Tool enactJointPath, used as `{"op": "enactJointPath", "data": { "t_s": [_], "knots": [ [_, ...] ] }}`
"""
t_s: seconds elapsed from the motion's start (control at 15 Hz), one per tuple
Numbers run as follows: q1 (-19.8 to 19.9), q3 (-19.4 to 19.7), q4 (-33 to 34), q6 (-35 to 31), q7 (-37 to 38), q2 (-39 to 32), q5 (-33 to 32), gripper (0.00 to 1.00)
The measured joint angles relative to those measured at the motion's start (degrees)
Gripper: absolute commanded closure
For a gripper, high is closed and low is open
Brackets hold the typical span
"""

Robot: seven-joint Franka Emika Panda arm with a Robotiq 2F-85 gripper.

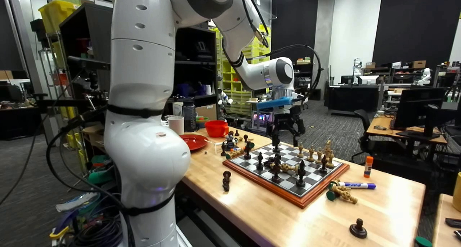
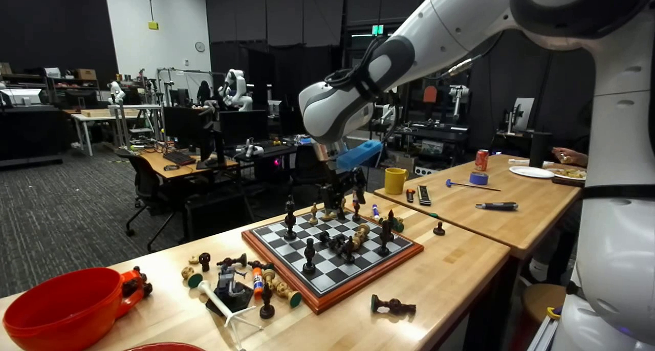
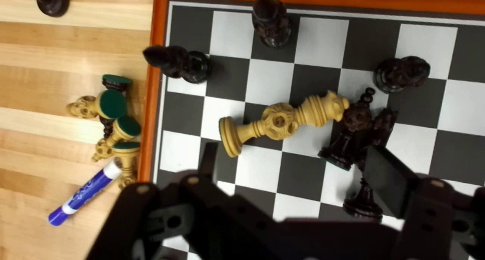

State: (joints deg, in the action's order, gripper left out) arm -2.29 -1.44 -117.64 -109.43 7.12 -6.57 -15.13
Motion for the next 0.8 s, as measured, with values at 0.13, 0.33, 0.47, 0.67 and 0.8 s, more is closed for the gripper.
{"op": "enactJointPath", "data": {
  "t_s": [0.13,0.33,0.47,0.67,0.8],
  "knots": [
    [0.7,0.6,-0.7,2.1,-0.2,2.8,1.1,0.00],
    [2.3,1.7,-3.3,3.9,-2.2,9.0,5.7,0.00],
    [3.5,3.0,-5.8,4.3,-5.3,14.0,9.7,0.00],
    [5.0,5.9,-9.7,4.5,-11.9,21.5,14.0,0.00],
    [5.7,7.4,-11.6,4.9,-14.7,25.1,14.8,0.00]
  ]
}}
